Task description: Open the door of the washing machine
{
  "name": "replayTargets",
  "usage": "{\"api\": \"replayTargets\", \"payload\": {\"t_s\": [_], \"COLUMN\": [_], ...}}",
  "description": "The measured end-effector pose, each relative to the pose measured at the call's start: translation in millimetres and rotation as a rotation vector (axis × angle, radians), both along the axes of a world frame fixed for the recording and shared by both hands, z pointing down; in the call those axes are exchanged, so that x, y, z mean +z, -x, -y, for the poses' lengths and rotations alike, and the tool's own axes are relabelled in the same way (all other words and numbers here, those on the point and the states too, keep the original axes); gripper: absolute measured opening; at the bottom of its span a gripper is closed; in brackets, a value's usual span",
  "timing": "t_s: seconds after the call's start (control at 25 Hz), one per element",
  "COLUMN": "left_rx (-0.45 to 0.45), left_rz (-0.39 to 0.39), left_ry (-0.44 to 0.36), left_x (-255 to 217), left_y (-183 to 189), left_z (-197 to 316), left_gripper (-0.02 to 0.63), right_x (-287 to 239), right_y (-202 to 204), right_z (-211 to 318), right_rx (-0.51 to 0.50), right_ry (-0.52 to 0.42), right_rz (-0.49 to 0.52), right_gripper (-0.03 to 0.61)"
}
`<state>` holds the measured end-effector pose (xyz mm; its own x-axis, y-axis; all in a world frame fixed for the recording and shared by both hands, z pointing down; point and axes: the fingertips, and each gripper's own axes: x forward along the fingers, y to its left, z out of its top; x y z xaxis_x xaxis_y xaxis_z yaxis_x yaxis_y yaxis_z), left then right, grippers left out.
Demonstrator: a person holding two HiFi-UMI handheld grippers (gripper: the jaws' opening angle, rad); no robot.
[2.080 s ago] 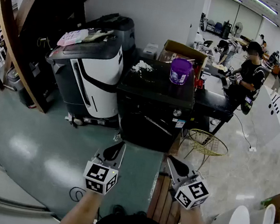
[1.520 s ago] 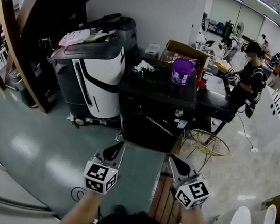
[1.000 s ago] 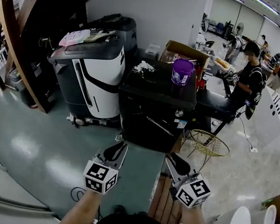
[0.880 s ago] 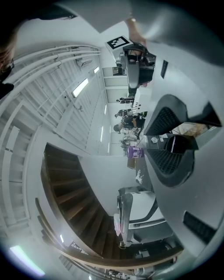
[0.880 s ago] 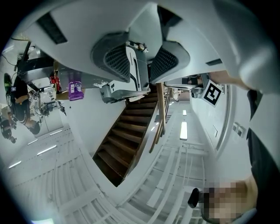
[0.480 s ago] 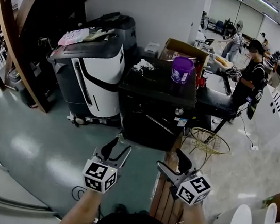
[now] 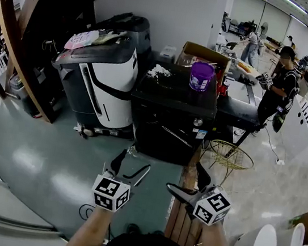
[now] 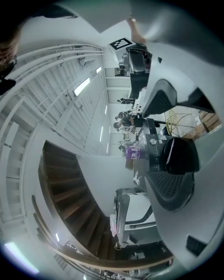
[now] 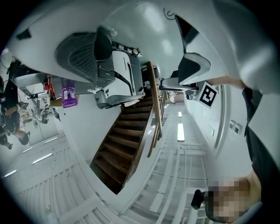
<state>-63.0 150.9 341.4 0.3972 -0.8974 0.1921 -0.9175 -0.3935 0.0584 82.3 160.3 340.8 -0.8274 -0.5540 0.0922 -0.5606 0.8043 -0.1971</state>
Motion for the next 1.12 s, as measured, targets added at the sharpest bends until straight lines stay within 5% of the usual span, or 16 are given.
{"api": "replayTargets", "payload": {"t_s": [0.36,1.12], "left_rx": [-0.008,-0.024], "left_rz": [0.026,-0.034], "left_ry": [-0.007,0.009], "left_x": [2.7,12.0], "left_y": [2.4,74.4], "left_z": [1.9,-11.5], "left_gripper": [0.497,0.517], "right_x": [0.0,6.6], "right_y": [8.1,75.6], "right_z": [-2.3,-6.2], "right_rx": [-0.002,-0.017], "right_ry": [-0.003,0.047], "right_rz": [-0.004,-0.019], "right_gripper": [0.586,0.586]}}
